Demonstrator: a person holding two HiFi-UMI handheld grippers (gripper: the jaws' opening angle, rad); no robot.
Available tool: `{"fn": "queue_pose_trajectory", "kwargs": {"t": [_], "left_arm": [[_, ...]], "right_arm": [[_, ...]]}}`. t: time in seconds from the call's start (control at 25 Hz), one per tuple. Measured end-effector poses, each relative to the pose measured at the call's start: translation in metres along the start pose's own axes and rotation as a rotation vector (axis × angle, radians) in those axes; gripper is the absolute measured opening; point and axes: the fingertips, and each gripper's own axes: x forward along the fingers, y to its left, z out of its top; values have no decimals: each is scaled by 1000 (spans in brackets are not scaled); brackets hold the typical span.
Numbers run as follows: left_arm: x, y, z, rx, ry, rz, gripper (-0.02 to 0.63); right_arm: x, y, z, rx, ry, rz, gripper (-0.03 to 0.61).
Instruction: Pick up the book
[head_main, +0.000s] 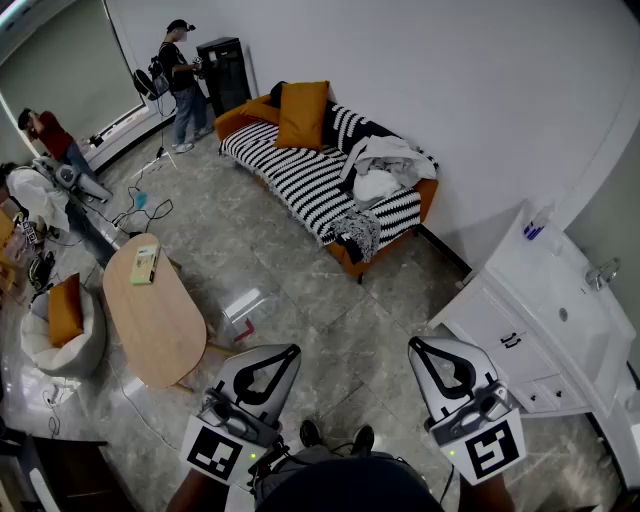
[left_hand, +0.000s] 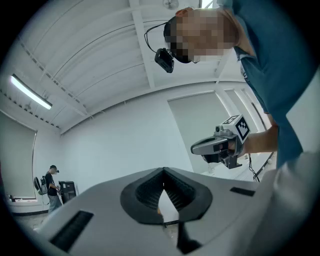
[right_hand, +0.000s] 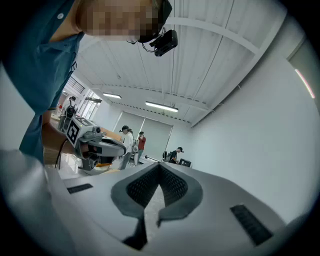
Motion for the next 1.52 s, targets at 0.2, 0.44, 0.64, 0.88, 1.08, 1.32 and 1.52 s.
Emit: {"fn": "queue_pose_trajectory", "kwargs": {"t": [0.2, 0.44, 0.64, 0.88, 1.08, 1.32, 1.52], "left_arm": [[4, 2, -4, -7, 0, -6, 5], [3, 5, -9, -14, 9, -18, 5], [4, 11, -13, -19, 10, -20, 5], [-1, 25, -20, -24, 13, -31, 5], [-11, 48, -28, -7, 13, -34, 5], [-24, 80, -37, -6, -2, -33, 5], [-16, 92, -42, -29, -14, -37, 5]], "right_arm": [[4, -1, -4, 9, 1, -2, 11], [8, 0, -7, 22, 8, -11, 11], [13, 0, -12, 27, 18, -20, 11], [27, 7, -11, 52, 3, -22, 12], [46, 19, -6, 40, -33, -42, 12], [77, 30, -4, -48, -25, -84, 11], [94, 23, -7, -49, -4, -94, 12]]}}
